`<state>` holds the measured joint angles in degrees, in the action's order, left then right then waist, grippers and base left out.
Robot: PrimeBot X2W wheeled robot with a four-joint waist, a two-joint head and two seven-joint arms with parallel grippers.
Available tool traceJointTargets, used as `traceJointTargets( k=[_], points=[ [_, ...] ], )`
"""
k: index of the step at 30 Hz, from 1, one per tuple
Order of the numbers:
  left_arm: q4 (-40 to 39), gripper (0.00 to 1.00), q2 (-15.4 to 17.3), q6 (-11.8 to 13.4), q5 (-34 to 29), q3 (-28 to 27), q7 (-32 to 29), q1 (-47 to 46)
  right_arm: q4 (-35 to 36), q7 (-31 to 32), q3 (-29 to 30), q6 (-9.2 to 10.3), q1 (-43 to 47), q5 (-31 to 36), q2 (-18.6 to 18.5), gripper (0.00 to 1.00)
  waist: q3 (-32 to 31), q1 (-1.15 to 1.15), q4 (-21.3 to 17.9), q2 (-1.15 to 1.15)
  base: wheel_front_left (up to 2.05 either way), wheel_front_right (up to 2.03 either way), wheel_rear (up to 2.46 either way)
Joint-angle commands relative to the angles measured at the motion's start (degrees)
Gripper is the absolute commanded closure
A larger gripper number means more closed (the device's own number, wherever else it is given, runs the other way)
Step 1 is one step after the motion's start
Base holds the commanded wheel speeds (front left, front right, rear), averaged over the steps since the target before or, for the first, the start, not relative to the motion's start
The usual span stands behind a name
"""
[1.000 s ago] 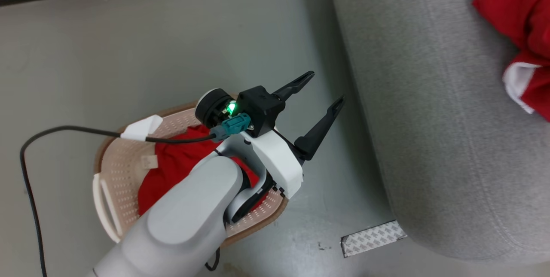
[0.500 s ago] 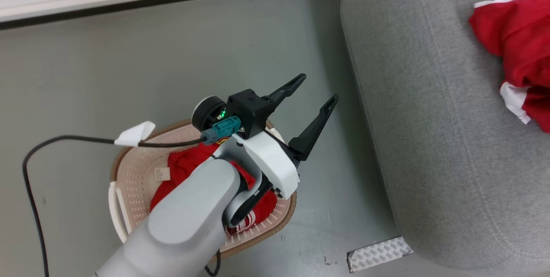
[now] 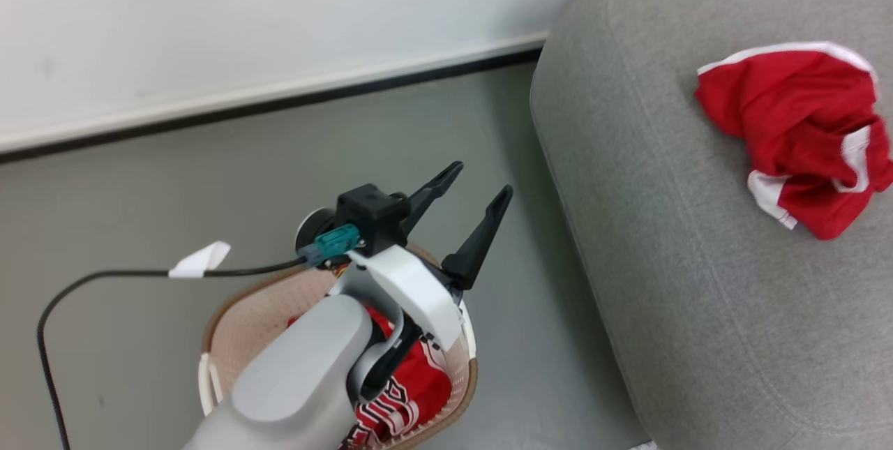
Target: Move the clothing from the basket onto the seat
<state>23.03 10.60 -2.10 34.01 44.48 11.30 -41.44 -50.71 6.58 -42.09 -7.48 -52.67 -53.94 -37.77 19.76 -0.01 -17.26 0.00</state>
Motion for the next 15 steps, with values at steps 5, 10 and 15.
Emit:
traceJointTargets(
  k=[5,10,15],
  points=[
    [0.4,0.0,1.0,1.0,2.0,-1.9,1.8,3.3,5.0,-6.0,-2.7,-0.03,2.2,-2.0,-2.8,0.0,-7.3,0.01,1.3,0.0,0.0,0.0,0.0],
    [0.3,0.0,2.7,2.3,3.0,-4.1,2.8,6.5,10.3,-11.8,-4.1,-0.03,3.6,-3.1,-4.3,0.0,-12.0,0.01,3.4,0.0,0.0,0.0,0.0],
    [-0.2,0.0,4.9,4.1,3.7,-6.6,3.4,9.4,15.0,-18.2,-3.7,-0.03,5.0,-2.9,-4.1,0.0,-15.5,0.01,5.9,0.0,0.0,0.0,0.0]
  ],
)
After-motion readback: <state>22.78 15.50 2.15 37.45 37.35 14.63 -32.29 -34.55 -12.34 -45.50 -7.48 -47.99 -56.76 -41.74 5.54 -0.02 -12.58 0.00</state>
